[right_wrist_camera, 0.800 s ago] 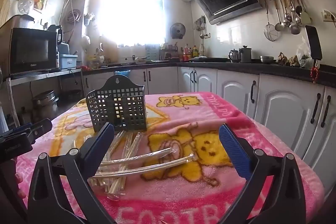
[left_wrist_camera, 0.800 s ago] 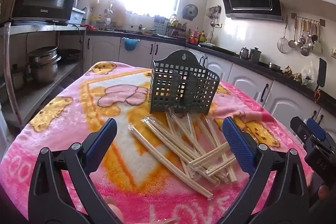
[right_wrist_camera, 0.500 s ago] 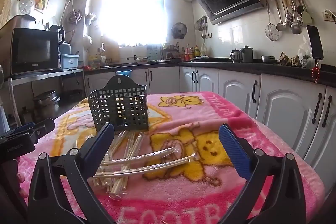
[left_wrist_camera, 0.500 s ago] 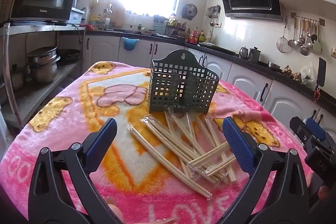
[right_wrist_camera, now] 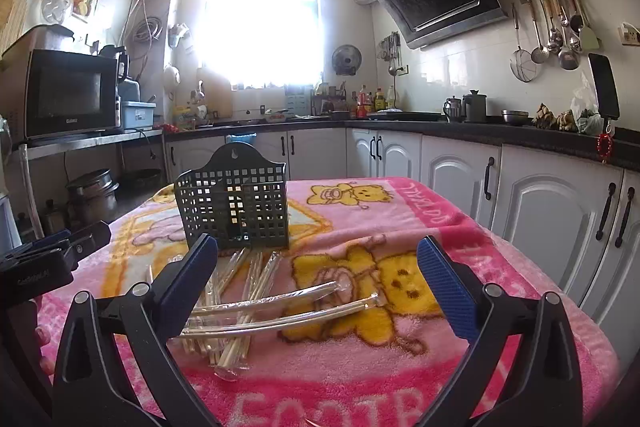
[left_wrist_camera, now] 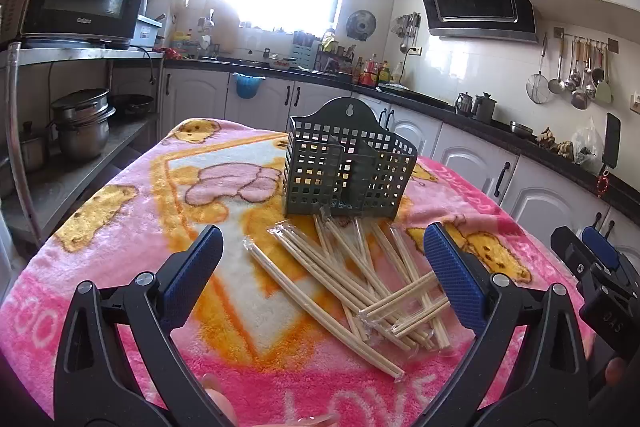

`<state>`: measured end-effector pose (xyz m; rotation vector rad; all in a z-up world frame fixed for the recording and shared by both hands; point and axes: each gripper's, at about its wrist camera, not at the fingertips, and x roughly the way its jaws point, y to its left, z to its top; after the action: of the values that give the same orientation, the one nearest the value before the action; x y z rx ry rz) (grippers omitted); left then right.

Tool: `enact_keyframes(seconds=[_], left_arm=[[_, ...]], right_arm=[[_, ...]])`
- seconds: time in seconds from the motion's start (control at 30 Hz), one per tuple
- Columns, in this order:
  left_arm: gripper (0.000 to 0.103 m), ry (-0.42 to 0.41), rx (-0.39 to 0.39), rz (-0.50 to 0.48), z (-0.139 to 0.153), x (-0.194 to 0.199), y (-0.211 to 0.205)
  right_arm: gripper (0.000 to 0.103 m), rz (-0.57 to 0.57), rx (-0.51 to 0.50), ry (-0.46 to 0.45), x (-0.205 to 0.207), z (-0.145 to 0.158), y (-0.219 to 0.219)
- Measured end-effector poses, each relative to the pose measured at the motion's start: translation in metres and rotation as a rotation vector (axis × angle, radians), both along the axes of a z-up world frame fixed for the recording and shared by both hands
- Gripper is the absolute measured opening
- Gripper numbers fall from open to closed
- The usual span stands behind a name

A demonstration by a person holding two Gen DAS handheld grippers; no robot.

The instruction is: Organize utensils

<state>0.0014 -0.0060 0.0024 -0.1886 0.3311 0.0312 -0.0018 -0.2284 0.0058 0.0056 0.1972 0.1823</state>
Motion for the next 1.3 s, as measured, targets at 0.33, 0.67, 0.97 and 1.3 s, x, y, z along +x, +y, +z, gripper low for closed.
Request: enact_keyframes(seconds=[0.33, 0.67, 0.97, 1.3], left_arm=[[0.093, -0.004, -0.004, -0.003, 0.0001, -0.0016, 0.0034], [0.093, -0.005, -0.007, -0.004, -0.0006, -0.0013, 0.0048], [0.093, -0.004, -0.007, -0.001, -0.0006, -0.0014, 0.0045], [0.093, 0.001, -0.013, 0.005, -0.0018, -0.0005, 0.0067]], right_arm=[[0.097, 0.001, -0.002, -0.001, -0.0008, -0.0003, 0.0010], [0.097, 0.001, 0.006, 0.008, 0.0002, -0.0020, 0.0014], [0.097, -0.003, 0.012, 0.007, 0.0009, -0.0027, 0.0011], [0.097, 0.021, 0.003, 0.006, 0.0060, 0.0019, 0.0017]])
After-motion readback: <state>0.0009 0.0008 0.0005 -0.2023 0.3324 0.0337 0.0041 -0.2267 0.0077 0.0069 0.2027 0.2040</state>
